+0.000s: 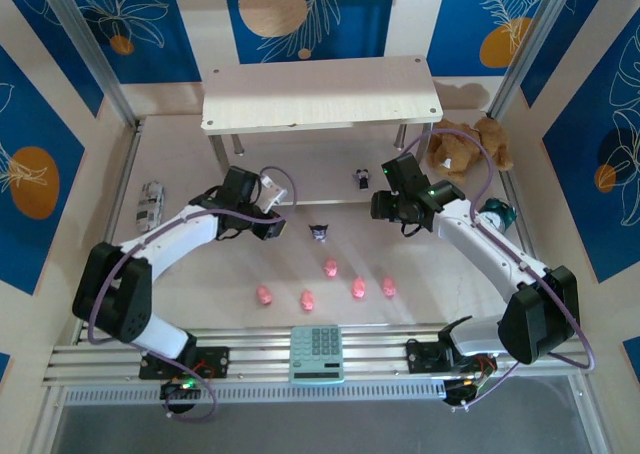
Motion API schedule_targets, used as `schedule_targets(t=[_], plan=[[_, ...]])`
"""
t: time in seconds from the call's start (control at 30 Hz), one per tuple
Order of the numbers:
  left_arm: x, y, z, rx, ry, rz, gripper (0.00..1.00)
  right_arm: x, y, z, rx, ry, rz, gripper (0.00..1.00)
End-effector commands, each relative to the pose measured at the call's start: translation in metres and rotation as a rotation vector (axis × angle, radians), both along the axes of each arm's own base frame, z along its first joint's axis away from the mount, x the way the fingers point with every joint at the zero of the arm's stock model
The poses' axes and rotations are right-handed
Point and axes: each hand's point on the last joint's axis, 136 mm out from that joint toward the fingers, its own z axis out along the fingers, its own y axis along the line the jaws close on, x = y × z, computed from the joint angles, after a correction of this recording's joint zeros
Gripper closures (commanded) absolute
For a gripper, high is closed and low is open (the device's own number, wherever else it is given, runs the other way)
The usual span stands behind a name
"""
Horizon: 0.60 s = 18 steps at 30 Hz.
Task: Place and organize the plastic toys onto the shelf
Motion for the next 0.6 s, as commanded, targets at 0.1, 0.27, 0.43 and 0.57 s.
schedule_targets(t=[0.1, 0.27, 0.43, 0.57], plan=[[0.026, 0.001, 0.045, 0.08, -0.212, -0.025, 0.7, -0.003, 0.013, 0.003, 0.04, -0.008, 0.021, 0.4], [0.057, 0.001, 0.058, 0.132, -0.316, 0.001, 0.69, -0.003, 0.028, 0.002, 0.064, -0.011, 0.053, 0.4], [0.081, -0.006, 0.057, 0.16, -0.346, 0.005, 0.69, -0.002, 0.043, 0.001, 0.072, -0.01, 0.087, 0.4], [0.095, -0.01, 0.053, 0.178, -0.353, -0.001, 0.69, -0.002, 0.05, 0.0, 0.072, -0.008, 0.099, 0.39]])
